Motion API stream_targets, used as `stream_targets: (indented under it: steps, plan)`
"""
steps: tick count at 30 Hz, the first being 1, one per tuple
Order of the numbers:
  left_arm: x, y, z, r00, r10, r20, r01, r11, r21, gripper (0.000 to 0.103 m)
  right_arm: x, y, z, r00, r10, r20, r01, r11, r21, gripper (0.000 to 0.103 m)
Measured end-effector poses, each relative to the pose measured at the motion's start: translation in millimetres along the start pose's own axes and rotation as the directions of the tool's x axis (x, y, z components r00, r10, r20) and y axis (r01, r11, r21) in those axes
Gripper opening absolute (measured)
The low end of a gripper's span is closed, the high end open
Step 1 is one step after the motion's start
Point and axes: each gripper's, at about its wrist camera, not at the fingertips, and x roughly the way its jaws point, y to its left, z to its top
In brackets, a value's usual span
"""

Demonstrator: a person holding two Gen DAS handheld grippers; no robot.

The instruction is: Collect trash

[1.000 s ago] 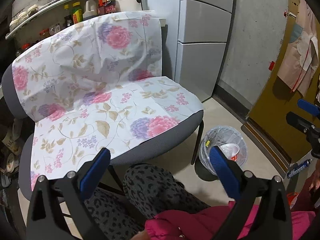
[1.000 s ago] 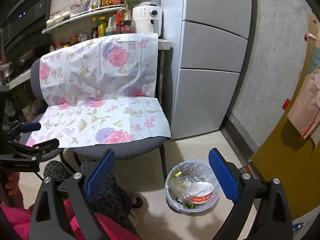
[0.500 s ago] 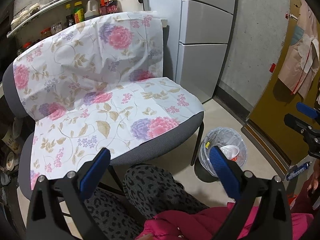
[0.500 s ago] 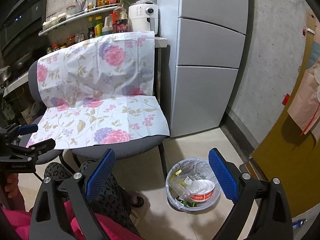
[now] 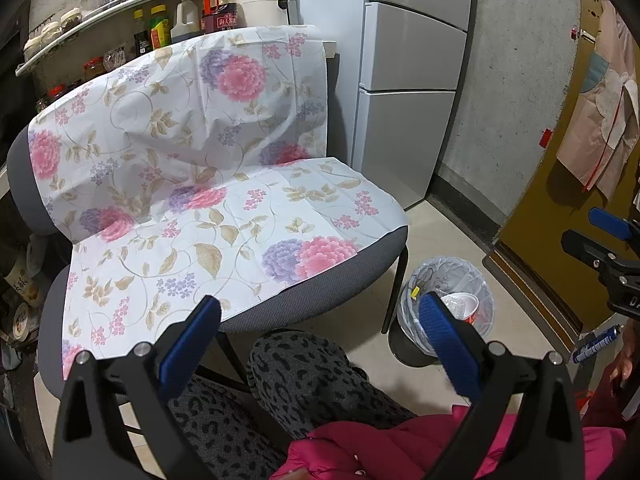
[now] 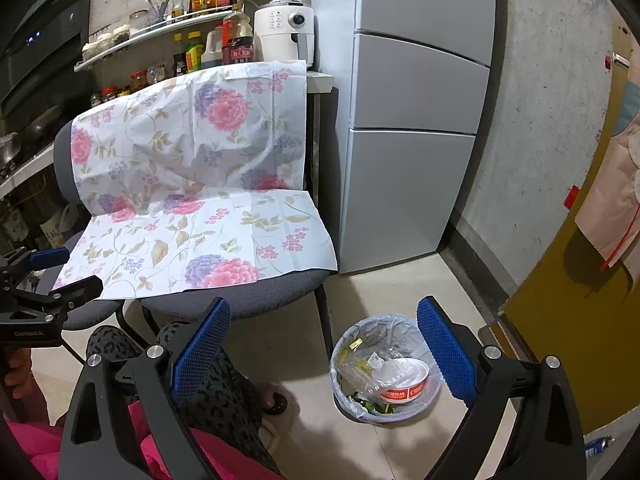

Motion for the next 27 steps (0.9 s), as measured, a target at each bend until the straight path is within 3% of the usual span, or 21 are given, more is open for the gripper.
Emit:
stream_targets:
  steps: [27]
  plan:
    - [-0.4, 3.8, 1.0, 1.0, 0.006, -0.003, -0.006, 1.0, -0.016, 0.096, 4.9, -1.6, 1.9, 1.0, 0.001, -0.009, -0.001, 1.0, -0.002, 0.094]
